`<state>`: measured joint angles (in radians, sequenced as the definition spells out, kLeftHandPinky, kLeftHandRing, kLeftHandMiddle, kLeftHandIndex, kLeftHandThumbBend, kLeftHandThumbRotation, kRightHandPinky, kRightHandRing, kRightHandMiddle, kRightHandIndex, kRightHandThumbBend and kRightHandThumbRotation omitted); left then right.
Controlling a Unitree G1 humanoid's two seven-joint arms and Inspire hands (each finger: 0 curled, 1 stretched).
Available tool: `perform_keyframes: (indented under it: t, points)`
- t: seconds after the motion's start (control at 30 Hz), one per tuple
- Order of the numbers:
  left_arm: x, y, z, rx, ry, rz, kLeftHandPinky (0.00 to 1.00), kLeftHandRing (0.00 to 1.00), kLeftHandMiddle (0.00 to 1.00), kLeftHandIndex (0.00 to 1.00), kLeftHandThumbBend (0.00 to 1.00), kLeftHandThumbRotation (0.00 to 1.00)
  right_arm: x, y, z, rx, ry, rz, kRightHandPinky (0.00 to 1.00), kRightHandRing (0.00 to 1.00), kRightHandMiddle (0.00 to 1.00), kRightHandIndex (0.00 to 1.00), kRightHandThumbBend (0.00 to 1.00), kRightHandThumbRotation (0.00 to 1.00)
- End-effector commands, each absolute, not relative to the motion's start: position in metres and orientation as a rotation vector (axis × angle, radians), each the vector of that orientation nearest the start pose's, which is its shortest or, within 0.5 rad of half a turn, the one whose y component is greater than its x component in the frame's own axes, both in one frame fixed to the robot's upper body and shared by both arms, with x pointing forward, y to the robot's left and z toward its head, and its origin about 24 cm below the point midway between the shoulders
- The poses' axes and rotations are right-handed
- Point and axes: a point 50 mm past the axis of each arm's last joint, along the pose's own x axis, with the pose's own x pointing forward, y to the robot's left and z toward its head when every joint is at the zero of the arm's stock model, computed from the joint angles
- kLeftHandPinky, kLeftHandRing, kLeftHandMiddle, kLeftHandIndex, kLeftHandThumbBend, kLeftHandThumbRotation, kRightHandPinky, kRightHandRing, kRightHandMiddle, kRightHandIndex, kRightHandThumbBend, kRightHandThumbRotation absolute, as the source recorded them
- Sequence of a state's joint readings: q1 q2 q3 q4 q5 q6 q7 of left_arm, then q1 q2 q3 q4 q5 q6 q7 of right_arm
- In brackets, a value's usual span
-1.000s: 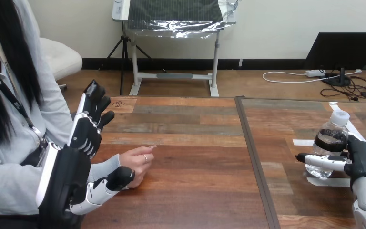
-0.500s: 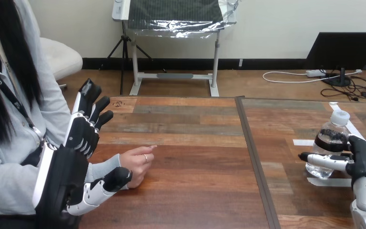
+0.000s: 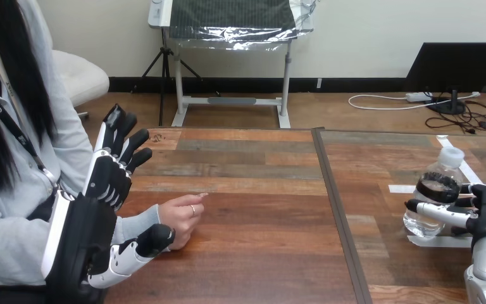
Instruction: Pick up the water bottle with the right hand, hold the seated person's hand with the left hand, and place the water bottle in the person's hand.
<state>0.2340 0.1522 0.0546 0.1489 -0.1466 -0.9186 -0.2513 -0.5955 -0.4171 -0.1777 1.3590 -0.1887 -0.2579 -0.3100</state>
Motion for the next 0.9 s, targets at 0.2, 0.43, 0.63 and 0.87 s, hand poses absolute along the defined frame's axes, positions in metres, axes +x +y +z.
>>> perform_keyframes:
  t: [0.2, 0.43, 0.63, 0.87]
  points:
    - [0.183, 0.192, 0.062, 0.146, -0.621, -0.129, 0.88, 0.93, 0.97, 1.0, 1.0, 0.65, 0.327, -0.288, 0.02, -0.379, 0.273, -0.517, 0.35, 0.41, 0.47, 0.5, 0.85, 0.0]
    - [0.183, 0.192, 0.061, 0.155, -0.613, -0.128, 0.88, 0.93, 0.97, 1.0, 1.0, 0.66, 0.329, -0.287, 0.023, -0.335, 0.236, -0.515, 0.35, 0.41, 0.47, 0.5, 0.85, 0.0]
    - [0.184, 0.193, 0.061, 0.177, -0.604, -0.132, 0.88, 0.93, 0.98, 1.0, 1.0, 0.66, 0.331, -0.285, 0.027, -0.321, 0.204, -0.512, 0.34, 0.39, 0.46, 0.49, 0.85, 0.0]
    - [0.186, 0.193, 0.06, 0.18, -0.595, -0.143, 0.89, 0.93, 0.99, 1.0, 1.0, 0.66, 0.333, -0.282, 0.031, -0.322, 0.157, -0.492, 0.34, 0.39, 0.46, 0.5, 0.84, 0.0]
